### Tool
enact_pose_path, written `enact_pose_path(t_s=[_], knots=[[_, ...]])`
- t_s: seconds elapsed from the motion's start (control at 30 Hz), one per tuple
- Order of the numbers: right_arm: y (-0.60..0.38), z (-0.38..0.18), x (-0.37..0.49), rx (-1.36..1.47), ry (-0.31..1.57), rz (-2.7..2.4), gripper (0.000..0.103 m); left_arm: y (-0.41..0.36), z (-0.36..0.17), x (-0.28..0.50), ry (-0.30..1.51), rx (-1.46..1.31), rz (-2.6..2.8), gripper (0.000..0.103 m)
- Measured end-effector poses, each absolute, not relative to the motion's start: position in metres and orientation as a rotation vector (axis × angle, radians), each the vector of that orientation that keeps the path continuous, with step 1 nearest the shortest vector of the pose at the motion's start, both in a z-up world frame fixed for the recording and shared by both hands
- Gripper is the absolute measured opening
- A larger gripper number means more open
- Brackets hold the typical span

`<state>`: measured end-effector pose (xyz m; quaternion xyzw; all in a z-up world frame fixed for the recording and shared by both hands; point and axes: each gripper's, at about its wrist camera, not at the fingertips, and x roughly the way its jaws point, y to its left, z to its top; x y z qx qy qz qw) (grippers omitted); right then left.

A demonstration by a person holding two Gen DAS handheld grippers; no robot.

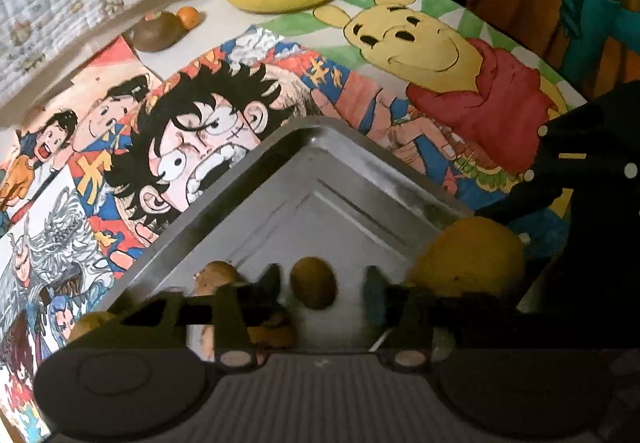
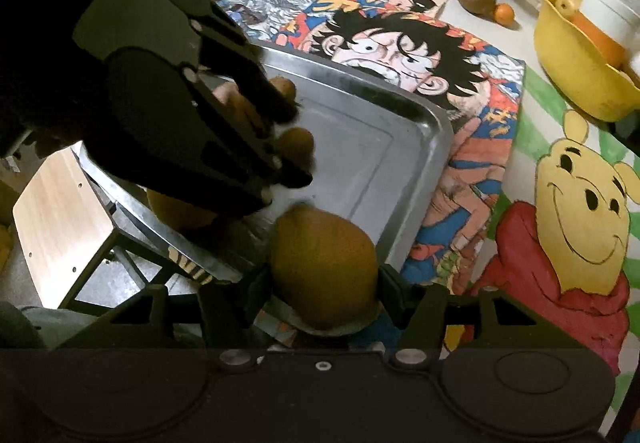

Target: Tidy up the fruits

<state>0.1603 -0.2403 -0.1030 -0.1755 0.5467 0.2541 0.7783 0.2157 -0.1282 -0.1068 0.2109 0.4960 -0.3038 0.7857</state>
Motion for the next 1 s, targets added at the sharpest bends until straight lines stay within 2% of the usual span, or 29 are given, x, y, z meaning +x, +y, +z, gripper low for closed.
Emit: enact_pose_path(t_s=[0.2,0.37,0.63,1.0], knots=[[-0.254,-0.096,0.156,-0.3,1.188,0.507,0.07,-0.121,-0.089,0.203,1.023,0.423,-0.617,0.081],[-0.258,-0.089,0.155,-0.225,1.201,0.494,0.082,-0.096,-0.072,0.19,1.005,0.312,-0.515,0.097],[-0.254,-0.082,0.156,-0.155,1.239,0.511,0.097,-0.044,-0.057,0.162,1.04,0.106,-0.394,0.101],[-0.25,-0.074,0.173,-0.121,1.2,0.542,0.101,-0.001,-0.063,0.135,1.141,0.058,-0.224,0.102]])
